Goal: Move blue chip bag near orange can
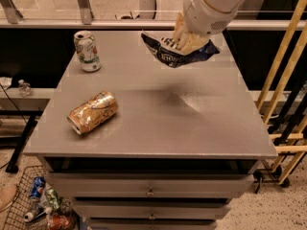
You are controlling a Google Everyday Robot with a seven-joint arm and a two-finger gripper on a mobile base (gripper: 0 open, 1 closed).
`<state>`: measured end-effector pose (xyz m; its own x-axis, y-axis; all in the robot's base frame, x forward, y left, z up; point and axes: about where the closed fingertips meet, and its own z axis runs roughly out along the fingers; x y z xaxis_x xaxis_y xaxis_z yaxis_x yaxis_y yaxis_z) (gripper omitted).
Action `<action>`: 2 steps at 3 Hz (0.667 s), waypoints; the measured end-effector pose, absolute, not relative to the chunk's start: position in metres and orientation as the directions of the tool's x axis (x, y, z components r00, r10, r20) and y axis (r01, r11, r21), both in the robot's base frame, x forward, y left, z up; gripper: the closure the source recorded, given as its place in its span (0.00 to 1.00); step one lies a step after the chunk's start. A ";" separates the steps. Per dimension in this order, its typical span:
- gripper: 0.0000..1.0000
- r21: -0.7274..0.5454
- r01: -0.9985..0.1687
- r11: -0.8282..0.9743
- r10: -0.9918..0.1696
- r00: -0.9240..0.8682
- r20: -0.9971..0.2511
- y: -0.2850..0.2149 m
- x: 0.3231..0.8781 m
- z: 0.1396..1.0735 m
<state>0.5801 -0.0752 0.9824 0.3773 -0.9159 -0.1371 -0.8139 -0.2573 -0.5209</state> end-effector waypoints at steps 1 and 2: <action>1.00 -0.521 -0.813 -0.258 -0.917 0.376 -0.133 -0.076 0.581 0.982; 1.00 -0.474 -0.833 -0.286 -0.909 0.393 -0.142 -0.067 0.581 0.959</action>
Offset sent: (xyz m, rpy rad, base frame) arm 0.0040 0.0201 -0.0545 -0.0306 0.1276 0.0576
